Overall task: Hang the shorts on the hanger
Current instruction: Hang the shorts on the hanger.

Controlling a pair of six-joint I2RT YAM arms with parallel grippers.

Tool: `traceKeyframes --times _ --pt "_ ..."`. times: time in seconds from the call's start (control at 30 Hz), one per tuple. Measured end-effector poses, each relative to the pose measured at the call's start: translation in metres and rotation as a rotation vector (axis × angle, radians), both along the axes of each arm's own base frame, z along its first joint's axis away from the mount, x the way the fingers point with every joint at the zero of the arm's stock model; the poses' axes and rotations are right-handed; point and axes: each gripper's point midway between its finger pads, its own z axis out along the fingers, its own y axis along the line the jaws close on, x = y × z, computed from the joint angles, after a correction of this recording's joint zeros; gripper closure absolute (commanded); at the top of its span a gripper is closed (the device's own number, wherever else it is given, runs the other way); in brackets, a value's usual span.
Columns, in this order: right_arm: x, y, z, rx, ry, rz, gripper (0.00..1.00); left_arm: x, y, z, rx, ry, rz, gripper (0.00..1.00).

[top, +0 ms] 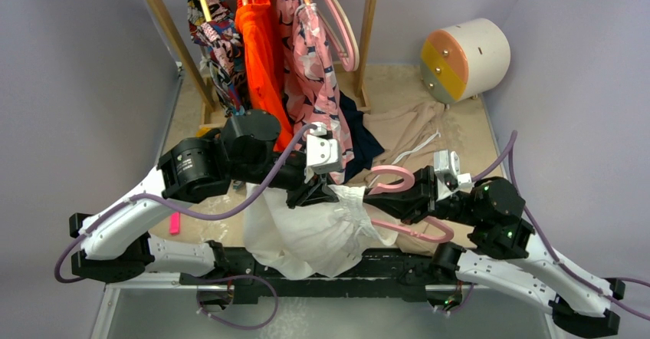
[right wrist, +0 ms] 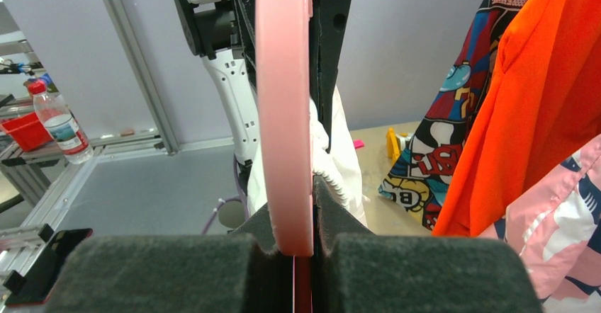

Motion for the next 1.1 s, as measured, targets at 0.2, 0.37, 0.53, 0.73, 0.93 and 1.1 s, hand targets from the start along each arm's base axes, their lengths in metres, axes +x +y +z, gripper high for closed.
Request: traceKeyframes --times 0.2,0.37,0.53,0.73,0.93,1.1 --pt "0.001 0.004 0.001 0.002 -0.002 0.005 1.0 0.0 -0.007 0.002 -0.027 0.004 -0.009 0.7" --pt "0.002 0.005 0.0 -0.002 0.001 0.006 1.0 0.0 -0.013 -0.002 -0.027 0.018 -0.017 0.47" --pt "0.001 0.004 0.002 0.028 -0.004 0.009 1.0 0.0 -0.016 0.003 -0.051 0.024 -0.012 0.3" --pt "-0.001 0.003 0.011 0.068 -0.019 0.012 1.0 0.0 -0.008 0.03 -0.13 0.004 0.012 0.26" --pt "-0.002 0.001 0.014 0.08 -0.025 0.012 1.0 -0.003 0.022 0.076 -0.25 -0.068 0.063 0.26" --pt "-0.002 0.0 0.011 0.075 -0.022 0.013 1.0 -0.001 0.041 0.079 -0.242 -0.09 0.113 0.26"
